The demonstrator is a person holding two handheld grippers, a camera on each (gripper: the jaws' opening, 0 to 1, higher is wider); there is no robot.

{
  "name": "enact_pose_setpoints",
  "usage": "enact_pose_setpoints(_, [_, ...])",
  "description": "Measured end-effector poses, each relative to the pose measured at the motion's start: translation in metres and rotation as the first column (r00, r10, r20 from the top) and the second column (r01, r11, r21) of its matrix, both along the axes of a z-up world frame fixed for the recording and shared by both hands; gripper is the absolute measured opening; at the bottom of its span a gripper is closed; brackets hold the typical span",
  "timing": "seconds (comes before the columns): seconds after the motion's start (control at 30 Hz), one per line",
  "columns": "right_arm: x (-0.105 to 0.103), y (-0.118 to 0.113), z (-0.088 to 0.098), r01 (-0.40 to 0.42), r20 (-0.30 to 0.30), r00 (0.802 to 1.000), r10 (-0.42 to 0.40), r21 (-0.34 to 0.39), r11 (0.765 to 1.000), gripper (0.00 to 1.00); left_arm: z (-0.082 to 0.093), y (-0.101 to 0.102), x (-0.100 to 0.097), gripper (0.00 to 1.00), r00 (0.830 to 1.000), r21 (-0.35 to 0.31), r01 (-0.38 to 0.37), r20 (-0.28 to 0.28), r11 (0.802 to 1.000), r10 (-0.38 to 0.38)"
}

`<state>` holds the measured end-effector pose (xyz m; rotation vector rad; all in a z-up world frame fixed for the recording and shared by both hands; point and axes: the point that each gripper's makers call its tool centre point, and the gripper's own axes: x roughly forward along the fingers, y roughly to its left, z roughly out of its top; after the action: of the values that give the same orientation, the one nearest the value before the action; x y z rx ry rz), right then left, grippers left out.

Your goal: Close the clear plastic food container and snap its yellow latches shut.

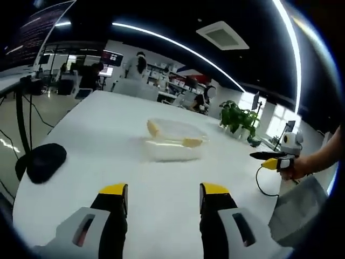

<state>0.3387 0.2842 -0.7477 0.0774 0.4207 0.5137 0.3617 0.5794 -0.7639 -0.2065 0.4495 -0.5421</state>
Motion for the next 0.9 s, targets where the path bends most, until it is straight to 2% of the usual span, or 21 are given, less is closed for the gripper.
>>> enact_pose_setpoints(0.17, [-0.007, -0.010, 0.004, 0.018, 0.001, 1.000, -0.018, 0.004, 1.000, 0.80, -0.001, 0.005, -0.007, 0.51, 0.999, -0.013, -0.033, -0.009, 0.999, 0.033])
enact_pose_setpoints(0.33, [-0.014, -0.010, 0.007, 0.014, 0.007, 1.000, -0.014, 0.003, 1.000, 0.79, 0.001, 0.002, -0.014, 0.50, 1.000, -0.004, -0.027, -0.005, 1.000, 0.027])
enact_pose_setpoints(0.47, [-0.022, -0.009, 0.008, -0.003, 0.022, 1.000, 0.004, -0.022, 1.000, 0.81, -0.002, 0.005, -0.015, 0.57, 0.999, 0.026, -0.033, -0.001, 0.999, 0.033])
enact_pose_setpoints(0.57, [-0.029, -0.010, 0.006, -0.027, 0.014, 1.000, 0.027, -0.041, 0.999, 0.81, -0.002, 0.003, -0.020, 0.54, 1.000, 0.026, -0.018, -0.010, 1.000, 0.018])
enact_pose_setpoints(0.73, [-0.036, -0.016, 0.007, -0.026, 0.026, 0.999, 0.027, -0.067, 0.997, 0.82, -0.002, 0.005, -0.024, 0.55, 0.999, 0.023, -0.045, -0.009, 0.999, 0.045])
enact_pose_setpoints(0.83, [-0.041, -0.018, 0.002, -0.028, 0.013, 0.999, 0.029, -0.074, 0.997, 0.82, -0.005, 0.004, -0.030, 0.55, 0.999, 0.029, -0.051, -0.007, 0.998, 0.051])
enact_pose_setpoints(0.9, [-0.044, -0.017, 0.001, -0.032, 0.005, 0.999, 0.032, -0.079, 0.996, 0.82, -0.008, 0.004, -0.034, 0.54, 0.997, 0.012, -0.066, -0.028, 0.998, 0.066])
